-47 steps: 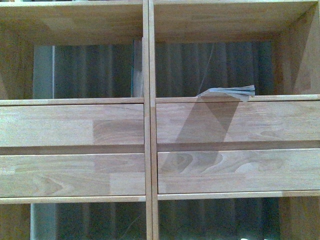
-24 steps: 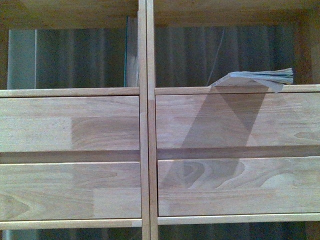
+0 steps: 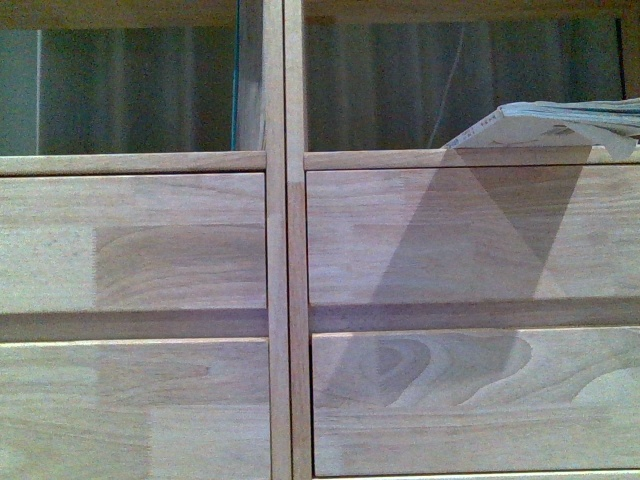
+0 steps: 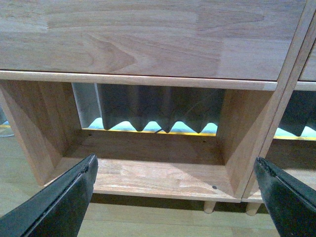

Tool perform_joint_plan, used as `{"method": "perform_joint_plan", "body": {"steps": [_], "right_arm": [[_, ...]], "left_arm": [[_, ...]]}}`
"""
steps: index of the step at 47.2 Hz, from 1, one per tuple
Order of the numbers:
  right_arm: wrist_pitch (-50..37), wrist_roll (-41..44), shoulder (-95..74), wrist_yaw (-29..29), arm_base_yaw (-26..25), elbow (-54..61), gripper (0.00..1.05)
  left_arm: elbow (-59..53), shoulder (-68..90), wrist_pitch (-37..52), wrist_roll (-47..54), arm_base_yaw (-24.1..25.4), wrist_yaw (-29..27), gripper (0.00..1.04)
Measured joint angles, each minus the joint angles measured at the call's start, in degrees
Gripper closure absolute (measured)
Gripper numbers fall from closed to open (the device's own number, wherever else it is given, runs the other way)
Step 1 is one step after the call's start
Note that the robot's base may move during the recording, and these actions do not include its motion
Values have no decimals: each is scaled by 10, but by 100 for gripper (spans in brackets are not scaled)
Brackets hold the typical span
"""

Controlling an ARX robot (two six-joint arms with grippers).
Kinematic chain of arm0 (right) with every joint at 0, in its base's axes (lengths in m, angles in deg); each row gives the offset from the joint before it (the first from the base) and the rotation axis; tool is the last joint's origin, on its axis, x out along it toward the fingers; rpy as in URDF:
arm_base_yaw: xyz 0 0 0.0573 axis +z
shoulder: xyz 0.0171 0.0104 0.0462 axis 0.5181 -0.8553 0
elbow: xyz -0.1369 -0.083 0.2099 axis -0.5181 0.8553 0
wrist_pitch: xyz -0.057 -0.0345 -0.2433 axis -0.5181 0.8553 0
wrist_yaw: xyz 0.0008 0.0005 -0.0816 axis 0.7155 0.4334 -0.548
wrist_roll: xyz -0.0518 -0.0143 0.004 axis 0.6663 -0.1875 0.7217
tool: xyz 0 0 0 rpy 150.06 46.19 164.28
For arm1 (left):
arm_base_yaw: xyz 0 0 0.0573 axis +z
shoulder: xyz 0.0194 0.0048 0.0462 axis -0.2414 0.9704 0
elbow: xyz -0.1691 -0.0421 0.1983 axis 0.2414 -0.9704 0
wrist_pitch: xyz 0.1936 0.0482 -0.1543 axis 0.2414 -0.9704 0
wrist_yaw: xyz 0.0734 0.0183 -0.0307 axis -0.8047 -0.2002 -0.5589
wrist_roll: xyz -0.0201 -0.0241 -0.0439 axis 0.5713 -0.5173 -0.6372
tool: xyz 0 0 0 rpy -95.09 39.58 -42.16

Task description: Organize books on shelf

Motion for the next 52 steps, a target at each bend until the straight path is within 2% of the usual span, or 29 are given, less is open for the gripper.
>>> {"method": "perform_joint_plan", "body": {"steps": [52], "right_arm": [[0,0,0,0,0,0,7]], "left_arm": [[0,0,0,0,0,0,7]]}}
